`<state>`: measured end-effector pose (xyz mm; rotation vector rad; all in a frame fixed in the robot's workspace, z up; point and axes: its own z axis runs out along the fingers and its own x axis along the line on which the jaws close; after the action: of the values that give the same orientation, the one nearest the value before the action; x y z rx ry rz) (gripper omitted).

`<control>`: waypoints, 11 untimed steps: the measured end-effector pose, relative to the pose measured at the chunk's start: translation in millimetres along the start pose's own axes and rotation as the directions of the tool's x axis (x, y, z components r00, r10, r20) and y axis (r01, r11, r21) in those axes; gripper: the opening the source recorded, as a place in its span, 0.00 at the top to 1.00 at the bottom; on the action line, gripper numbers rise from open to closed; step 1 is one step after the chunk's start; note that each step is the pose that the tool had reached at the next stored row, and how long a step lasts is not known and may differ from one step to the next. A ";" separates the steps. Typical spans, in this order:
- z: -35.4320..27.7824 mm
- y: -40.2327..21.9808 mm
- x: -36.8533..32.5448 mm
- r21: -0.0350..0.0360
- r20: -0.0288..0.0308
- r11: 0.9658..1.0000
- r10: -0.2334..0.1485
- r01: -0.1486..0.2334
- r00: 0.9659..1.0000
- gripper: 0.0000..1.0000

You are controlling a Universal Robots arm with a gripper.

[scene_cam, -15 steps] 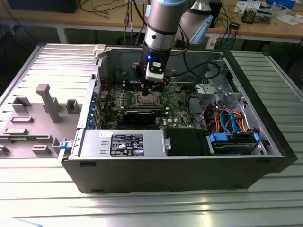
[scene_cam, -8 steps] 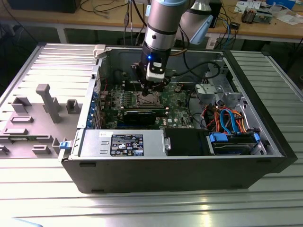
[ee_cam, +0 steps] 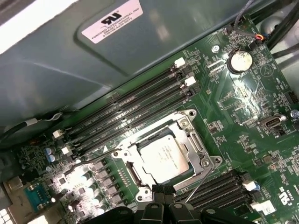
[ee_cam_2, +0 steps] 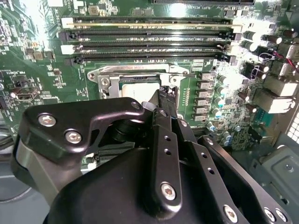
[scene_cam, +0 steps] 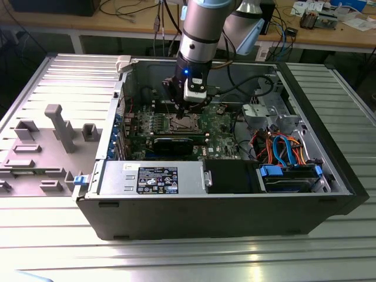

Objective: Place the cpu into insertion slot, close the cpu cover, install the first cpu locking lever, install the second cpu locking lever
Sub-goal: 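Install the first cpu locking lever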

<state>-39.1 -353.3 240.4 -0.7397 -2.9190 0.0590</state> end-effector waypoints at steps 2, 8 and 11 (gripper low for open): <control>0.1 0.0 0.1 -0.007 -0.004 1.000 -0.006 0.006 1.000 0.89; 0.0 0.0 0.0 -0.009 -0.005 1.000 -0.021 0.021 1.000 0.89; 0.0 0.0 0.1 -0.010 -0.005 1.000 -0.027 0.027 1.000 0.89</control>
<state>-39.2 -353.2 240.4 -0.7008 -2.9257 0.0403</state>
